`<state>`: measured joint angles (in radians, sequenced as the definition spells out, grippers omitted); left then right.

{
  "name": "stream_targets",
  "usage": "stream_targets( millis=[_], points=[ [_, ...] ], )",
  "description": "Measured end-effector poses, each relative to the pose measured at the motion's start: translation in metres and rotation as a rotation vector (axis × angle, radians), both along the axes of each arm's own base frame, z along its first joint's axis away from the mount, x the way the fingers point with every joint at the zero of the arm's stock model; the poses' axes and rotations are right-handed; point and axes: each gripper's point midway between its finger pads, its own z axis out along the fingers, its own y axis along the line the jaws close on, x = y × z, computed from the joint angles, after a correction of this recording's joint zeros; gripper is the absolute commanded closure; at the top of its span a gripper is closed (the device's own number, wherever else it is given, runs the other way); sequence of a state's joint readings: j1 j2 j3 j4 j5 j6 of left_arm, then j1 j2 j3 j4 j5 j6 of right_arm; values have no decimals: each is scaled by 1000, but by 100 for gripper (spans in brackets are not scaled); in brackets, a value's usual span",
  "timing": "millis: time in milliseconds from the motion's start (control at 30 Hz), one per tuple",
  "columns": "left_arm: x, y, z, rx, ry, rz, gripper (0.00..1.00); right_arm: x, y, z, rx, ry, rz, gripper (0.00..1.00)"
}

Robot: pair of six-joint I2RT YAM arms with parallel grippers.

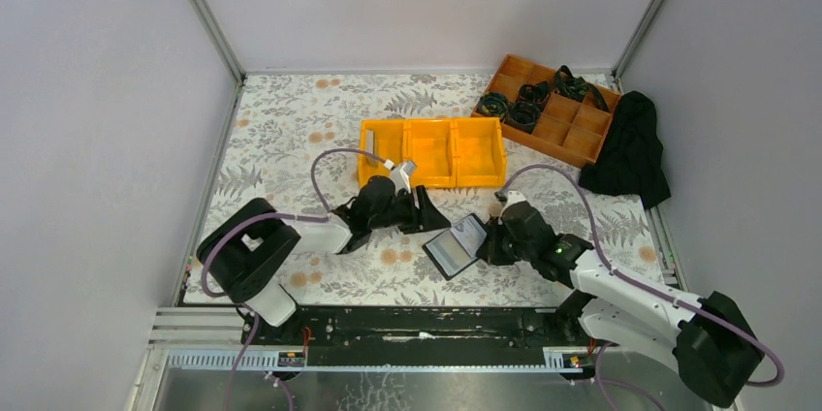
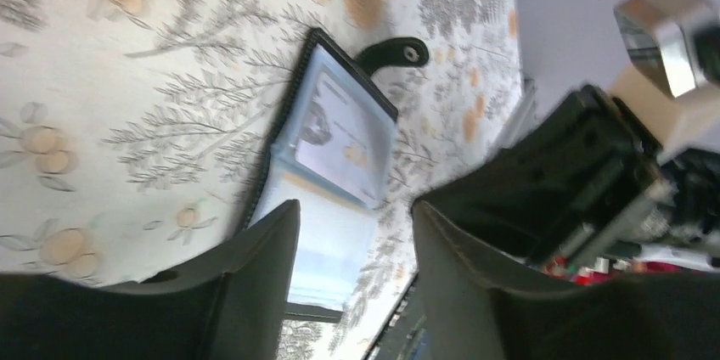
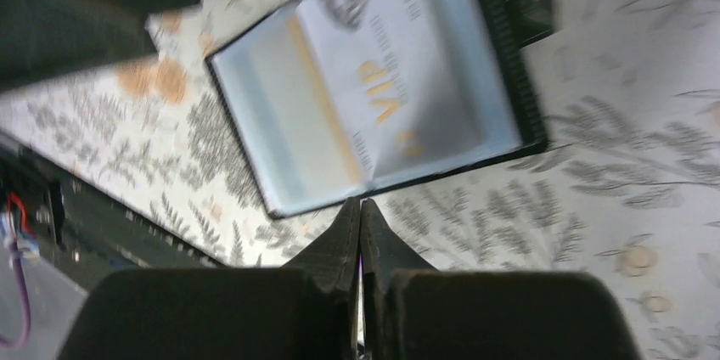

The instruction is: Take the credit cards out of the card holder

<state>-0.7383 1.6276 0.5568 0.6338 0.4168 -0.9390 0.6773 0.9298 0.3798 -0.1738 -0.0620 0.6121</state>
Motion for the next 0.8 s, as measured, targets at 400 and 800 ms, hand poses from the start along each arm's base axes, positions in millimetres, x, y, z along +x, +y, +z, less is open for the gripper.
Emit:
stream_targets(
  millis=[400,800],
  points=[
    [35,41,15,148,-114,181,0,-46,32,-14,-32,54,161,97],
    [38,53,25,147,-153,217,0,-29,56,-33,-60,65,151,98]
  ],
)
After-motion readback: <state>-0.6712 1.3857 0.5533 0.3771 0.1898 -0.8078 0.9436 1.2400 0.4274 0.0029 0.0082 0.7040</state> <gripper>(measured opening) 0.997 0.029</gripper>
